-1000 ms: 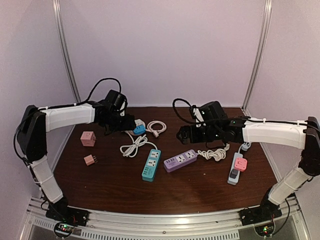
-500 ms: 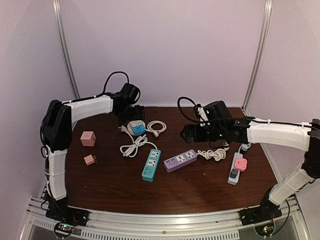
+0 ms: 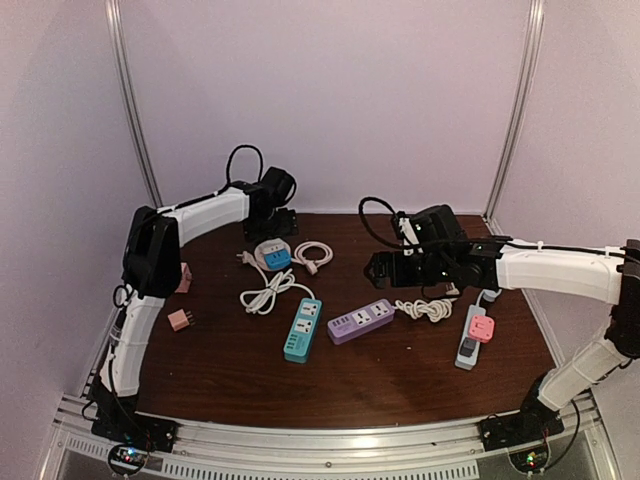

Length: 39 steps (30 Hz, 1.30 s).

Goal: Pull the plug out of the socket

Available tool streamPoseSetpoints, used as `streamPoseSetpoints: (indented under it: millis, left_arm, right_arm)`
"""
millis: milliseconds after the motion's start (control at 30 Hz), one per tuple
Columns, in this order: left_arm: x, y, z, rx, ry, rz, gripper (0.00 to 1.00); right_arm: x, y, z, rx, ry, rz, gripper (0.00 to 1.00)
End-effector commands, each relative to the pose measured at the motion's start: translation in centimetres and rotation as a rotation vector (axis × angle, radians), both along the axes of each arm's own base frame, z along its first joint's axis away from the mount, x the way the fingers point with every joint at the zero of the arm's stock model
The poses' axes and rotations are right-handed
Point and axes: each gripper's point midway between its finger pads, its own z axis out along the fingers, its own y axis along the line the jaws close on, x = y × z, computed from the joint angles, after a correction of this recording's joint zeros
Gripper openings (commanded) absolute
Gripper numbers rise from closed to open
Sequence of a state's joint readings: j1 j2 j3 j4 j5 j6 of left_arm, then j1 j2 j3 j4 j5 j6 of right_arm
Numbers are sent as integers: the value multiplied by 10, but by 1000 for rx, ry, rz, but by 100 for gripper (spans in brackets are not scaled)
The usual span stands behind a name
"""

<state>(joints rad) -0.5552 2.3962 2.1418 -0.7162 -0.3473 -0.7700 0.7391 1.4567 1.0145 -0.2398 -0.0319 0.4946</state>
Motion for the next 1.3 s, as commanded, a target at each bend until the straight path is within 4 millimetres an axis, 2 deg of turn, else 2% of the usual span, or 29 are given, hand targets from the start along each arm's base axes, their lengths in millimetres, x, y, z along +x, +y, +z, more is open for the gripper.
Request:
streamPoseSetpoints:
  millis: [0,100,267,400,567,733,900,1033,1267]
  left_arm:
    - [7,8,-15,24,19,64,96]
    - [6,16,-26,57,32,104,97]
    - [6,16,-42,70,55,106,97]
    - [4,11,-55,70,83,72,97]
    - [-1,-2,-60,104,104,-44,91]
    - [-15,-20,-60,155,126,-186,88]
    - [-34,-27,-62,196,154,-268,88]
    - [-51,-36,-68,130,188,-344,88]
    - [-79,-58,-64,24,215,-475,87]
  right_arm:
    - [2,-7,9,3,-26,-20,100]
    - [1,-7,9,2,-22,-19,100]
    - [0,-8,9,1,-19,-18,100]
    - [1,-7,7,-4,-14,-17,100]
    - [2,-6,5,-5,-12,-17,100]
    - [3,-3,0,-4,-2,-10,100]
    - [5,1,-4,2,7,-5,100]
    - [5,4,-6,7,14,0,100]
    - [4,4,-11,4,28,3,100]
